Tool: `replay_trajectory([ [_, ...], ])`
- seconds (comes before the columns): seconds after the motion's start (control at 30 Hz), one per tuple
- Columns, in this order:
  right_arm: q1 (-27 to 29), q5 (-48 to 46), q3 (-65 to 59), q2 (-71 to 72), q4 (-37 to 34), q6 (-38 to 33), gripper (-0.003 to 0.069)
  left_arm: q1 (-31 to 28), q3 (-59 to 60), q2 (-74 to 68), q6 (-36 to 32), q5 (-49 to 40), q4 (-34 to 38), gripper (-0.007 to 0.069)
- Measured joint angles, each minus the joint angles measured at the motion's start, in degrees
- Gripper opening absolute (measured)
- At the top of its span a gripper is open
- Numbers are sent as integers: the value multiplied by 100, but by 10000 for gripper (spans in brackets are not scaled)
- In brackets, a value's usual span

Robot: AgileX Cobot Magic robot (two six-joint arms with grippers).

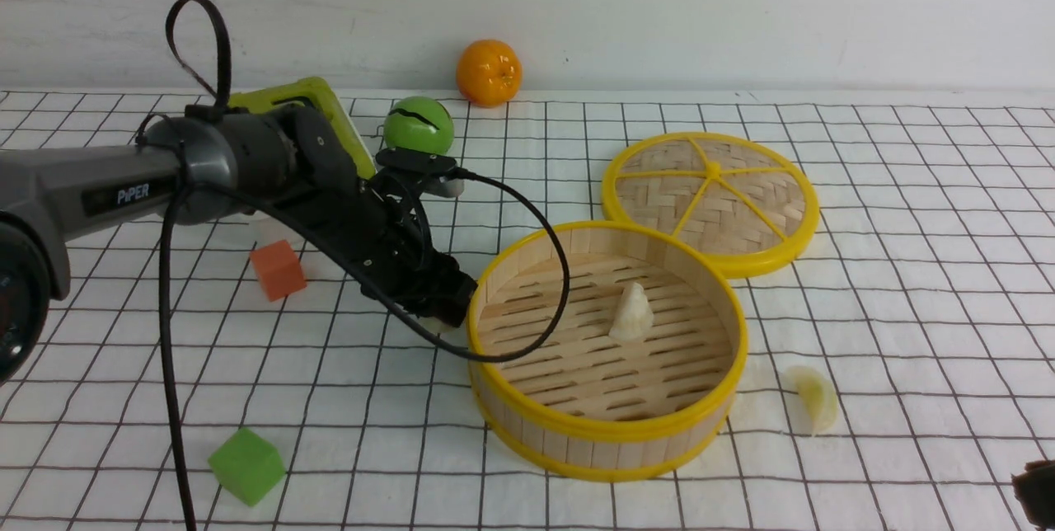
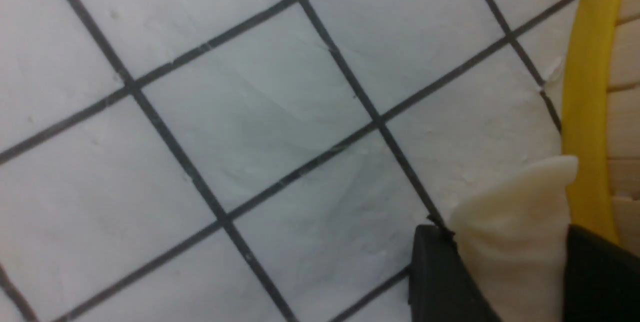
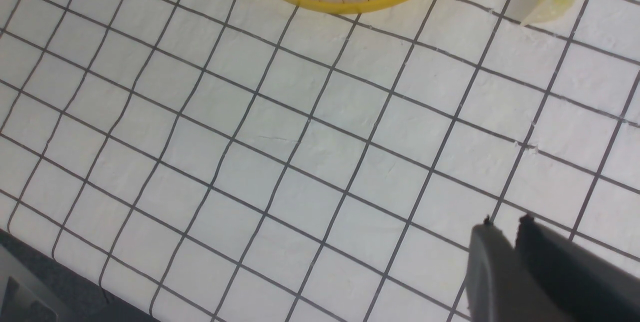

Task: Put the dumplings into the steamer on the table with the white tablecloth.
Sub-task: 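Reach for and grasp a dumpling on the table with the left gripper, then place the dumpling into the bamboo steamer basket with the left gripper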

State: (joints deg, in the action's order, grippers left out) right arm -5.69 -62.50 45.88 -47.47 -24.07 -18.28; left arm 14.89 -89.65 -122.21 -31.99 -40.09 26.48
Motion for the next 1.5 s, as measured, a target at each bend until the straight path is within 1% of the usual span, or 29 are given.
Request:
replay_trajectory([
  [0.07,0,-11,0,0,0,0,71,0,-29,46,103,-116,-108,274],
  [0.13,0,-34,0,0,0,0,72,0,-137,241,386,-376,-311,274],
  [0.17,0,-46,0,0,0,0,72,0,-307,551,774,-623,-391,274],
  [0.2,0,-46,0,0,0,0,73,6,-409,762,1009,-711,-379,274],
  [0.3,0,-32,0,0,0,-12,74,90,-577,1211,1428,-848,-279,274],
  [0.37,0,63,0,0,0,-23,74,452,-666,1663,1883,-1044,-178,274],
  [0.4,0,63,0,0,0,-23,74,452,-665,1663,1918,-1064,-178,274],
  [0.43,0,105,0,0,0,-23,74,745,-665,1730,2213,-1176,-149,274],
  [0.53,0,153,0,0,-5,-23,74,1242,-665,1529,2620,-1161,-173,274],
  [0.57,0,153,0,0,-5,-23,74,1292,-665,1481,2641,-1145,-184,274],
  [0.63,0,153,0,0,-5,-24,74,1507,-646,1144,2773,-843,-233,274],
  [0.77,0,158,0,0,-5,-29,74,1612,-646,711,2827,-307,-295,274],
  [0.87,0,162,0,0,-5,-29,76,1639,-646,375,2894,19,-474,274],
  [1.1,0,157,0,0,-5,-29,83,1639,-635,154,3320,215,-1102,276],
  [1.17,0,163,0,0,-5,-29,84,1639,-635,93,3380,190,-1183,303],
  [1.27,0,224,0,0,24,-29,87,1639,-635,-13,3420,74,-1263,373],
  [1.37,0,351,0,-6,217,16,93,1639,-664,-6,3425,-8,-1284,440],
  [1.4,0,351,0,-6,217,28,93,1639,-672,-8,3425,-36,-1293,442],
  [1.5,0,410,0,-152,518,415,101,1639,-826,84,3501,-443,-1473,462],
])
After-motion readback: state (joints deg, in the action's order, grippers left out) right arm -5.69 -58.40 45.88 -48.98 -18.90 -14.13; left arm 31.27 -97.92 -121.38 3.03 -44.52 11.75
